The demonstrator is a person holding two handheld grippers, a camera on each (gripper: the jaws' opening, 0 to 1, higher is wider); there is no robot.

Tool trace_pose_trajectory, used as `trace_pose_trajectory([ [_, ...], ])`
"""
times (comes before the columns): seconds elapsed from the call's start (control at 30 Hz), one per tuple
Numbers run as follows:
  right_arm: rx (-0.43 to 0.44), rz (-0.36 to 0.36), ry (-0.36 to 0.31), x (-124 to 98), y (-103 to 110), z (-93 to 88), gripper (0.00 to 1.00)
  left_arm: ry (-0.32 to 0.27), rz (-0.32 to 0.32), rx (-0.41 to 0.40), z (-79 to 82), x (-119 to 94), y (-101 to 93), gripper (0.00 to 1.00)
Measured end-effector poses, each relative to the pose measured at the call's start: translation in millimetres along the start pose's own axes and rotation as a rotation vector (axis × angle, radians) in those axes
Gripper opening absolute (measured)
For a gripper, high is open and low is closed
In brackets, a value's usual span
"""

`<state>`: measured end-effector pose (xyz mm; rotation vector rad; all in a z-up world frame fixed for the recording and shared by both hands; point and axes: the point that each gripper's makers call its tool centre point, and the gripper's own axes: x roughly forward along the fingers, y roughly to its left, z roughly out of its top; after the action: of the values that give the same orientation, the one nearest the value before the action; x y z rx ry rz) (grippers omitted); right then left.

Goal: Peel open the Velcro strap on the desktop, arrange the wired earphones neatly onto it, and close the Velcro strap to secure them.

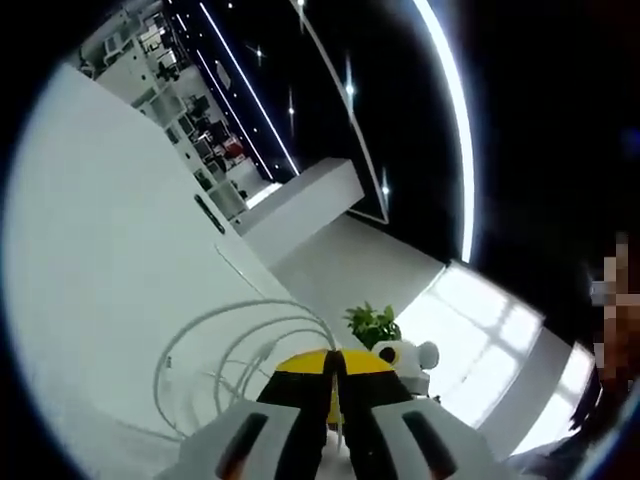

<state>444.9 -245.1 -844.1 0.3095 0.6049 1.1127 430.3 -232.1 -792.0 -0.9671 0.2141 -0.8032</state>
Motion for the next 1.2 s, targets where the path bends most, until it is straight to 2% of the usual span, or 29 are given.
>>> trace_pose_trajectory([
  [0.23, 0.023, 0.002, 0.016, 7.1, -0.7, -1.5, 0.05, 0.001, -0.003, -0.001, 0.7, 0.0, 0.0, 0.06],
  [0.4, 0.013, -0.003, 0.007, 2.2, -0.6, 1.4, 0.04, -0.003, 0.007, 0.003, 1.7, -0.2, 1.8, 0.06],
  [0.6, -0.055, -0.062, -0.027, -17.0, -7.8, 12.3, 0.03, 0.001, 0.018, 0.004, 0.3, 0.2, 3.7, 0.06],
  [0.8, -0.153, -0.108, -0.126, -37.9, -7.3, 32.8, 0.03, 0.016, 0.021, -0.002, -5.8, 5.1, 3.0, 0.06],
  [0.87, -0.189, -0.127, -0.137, -41.8, -6.9, 33.9, 0.03, 0.030, 0.027, 0.007, -9.4, 6.6, 3.0, 0.06],
  [1.07, -0.213, -0.132, -0.168, -50.5, -2.6, 37.0, 0.03, 0.044, 0.033, 0.021, -12.4, 6.3, 3.5, 0.06],
  [1.2, -0.248, -0.181, -0.206, -60.4, -10.4, 48.4, 0.03, 0.040, 0.039, 0.033, -11.0, 5.1, 4.1, 0.06],
])
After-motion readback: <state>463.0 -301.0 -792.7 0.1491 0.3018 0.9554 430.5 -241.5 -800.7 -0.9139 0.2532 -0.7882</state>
